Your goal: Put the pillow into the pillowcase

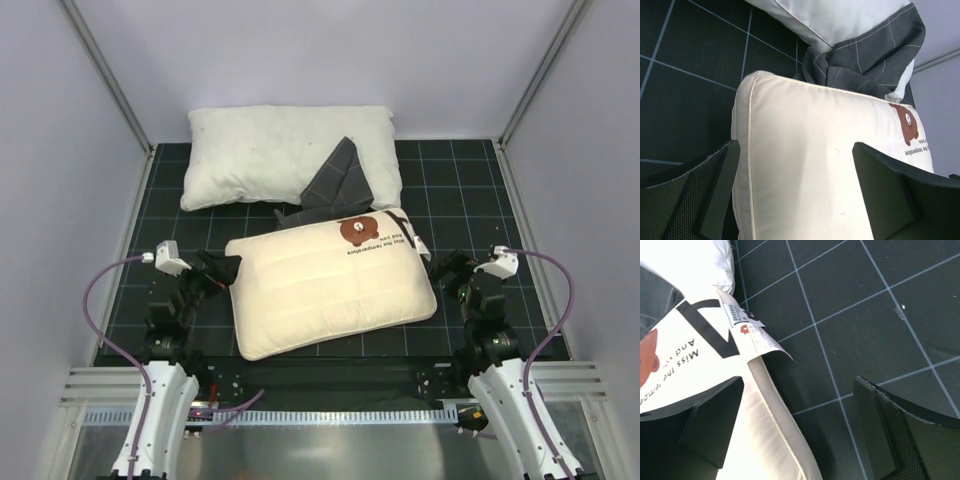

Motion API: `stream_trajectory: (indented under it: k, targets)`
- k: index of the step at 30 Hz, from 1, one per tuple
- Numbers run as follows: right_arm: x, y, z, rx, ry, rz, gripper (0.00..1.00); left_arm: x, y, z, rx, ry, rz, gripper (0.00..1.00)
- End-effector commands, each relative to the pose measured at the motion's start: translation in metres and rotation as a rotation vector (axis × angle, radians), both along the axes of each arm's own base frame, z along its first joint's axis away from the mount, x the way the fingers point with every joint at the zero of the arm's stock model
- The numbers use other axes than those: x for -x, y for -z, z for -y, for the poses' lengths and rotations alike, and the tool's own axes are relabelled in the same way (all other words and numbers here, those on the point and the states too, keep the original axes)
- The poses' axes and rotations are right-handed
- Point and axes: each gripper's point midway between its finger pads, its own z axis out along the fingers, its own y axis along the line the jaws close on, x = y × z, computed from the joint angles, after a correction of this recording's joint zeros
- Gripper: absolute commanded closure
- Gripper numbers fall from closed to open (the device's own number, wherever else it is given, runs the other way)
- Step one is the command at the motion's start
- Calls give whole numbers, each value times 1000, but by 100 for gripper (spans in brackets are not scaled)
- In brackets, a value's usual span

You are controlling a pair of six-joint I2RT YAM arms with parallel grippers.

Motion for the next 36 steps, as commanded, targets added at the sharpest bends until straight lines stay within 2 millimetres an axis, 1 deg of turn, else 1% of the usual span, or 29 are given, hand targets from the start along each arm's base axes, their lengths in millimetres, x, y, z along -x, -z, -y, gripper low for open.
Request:
stream_trajectory:
  k: [1, 4, 7, 8, 9, 10, 12, 13, 14, 15, 16, 19, 21, 22, 23, 25, 26, 27, 29, 30, 31, 32, 33, 34, 35, 36]
  targets:
    - [-8, -22, -7, -20, -29, 90, 0, 7, 8, -1, -22, -2, 6, 0]
    - [-11, -23, -18, -5, -108, 102, 1, 7, 5, -1, -20, -1, 18, 0]
    - [-12, -23, -33, -7, -205, 104, 0, 5, 8, -1, -22, 3, -1, 0]
    - [-10, -23, -43, -15, -262, 105, 0, 5, 8, 1, -23, 14, -5, 0]
    - [-11, -20, -45, -17, -273, 103, 0, 4, 11, 2, -23, 20, -20, 0]
    - [-12, -24, -55, -33, -324, 127, 0, 3, 11, 2, -24, 25, -22, 0]
    - [-11, -18, -68, -58, -394, 99, 0, 2, 13, 3, -23, 26, -36, 0]
    - [-11, -16, -70, -62, -403, 85, 1, 1, 14, 3, -26, 29, -43, 0]
    - [-13, -6, -71, -67, -408, 33, 0, 1, 15, 3, -25, 30, -48, 0]
    - [-14, -8, -74, -66, -427, 23, 0, 1, 15, 4, -23, 36, -47, 0]
    - [-15, -6, -76, -67, -439, 1, 0, 0, 15, 4, -23, 36, -49, 0]
    - [-15, 9, -88, -112, -493, -90, 0, 0, 15, 4, -23, 39, -49, 0]
    - [-17, 16, -92, -134, -500, -142, 1, 0, 15, 4, -23, 39, -49, 0]
    - [-17, 16, -95, -145, -517, -154, 1, -1, 15, 4, -23, 38, -47, 0]
    - [-17, 16, -98, -145, -539, -159, 27, -1, 16, 4, -22, 39, -52, 0]
    - [-21, 2, -104, -155, -574, -139, 59, -1, 17, 5, -22, 41, -57, 0]
    - [-22, -14, -104, -152, -574, -107, 82, -1, 16, 5, -23, 43, -56, 0]
    - [-21, -25, -104, -151, -577, -87, 88, -1, 16, 5, -23, 43, -56, 0]
    - [-21, -48, -97, -133, -534, -41, 96, -1, 17, 5, -24, 45, -57, 0]
    - [-18, -68, -93, -127, -514, -27, 96, -1, 16, 5, -23, 46, -56, 0]
    - [-14, -90, -88, -112, -491, 25, 96, -1, 15, 5, -24, 46, -53, 0]
    - [-14, -103, -78, -90, -439, 43, 96, -1, 15, 5, -24, 46, -53, 0]
    - [-8, -128, -71, -77, -410, 59, 96, 0, 15, 6, -23, 47, -51, 0]
    - [-5, -141, -65, -64, -380, 66, 96, 0, 15, 6, -23, 47, -51, 0]
    - [-4, -153, -51, -38, -307, 69, 96, 0, 14, 6, -23, 49, -48, 0]
    - [3, -177, -39, -20, -248, 79, 96, 0, 15, 6, -23, 47, -51, 0]
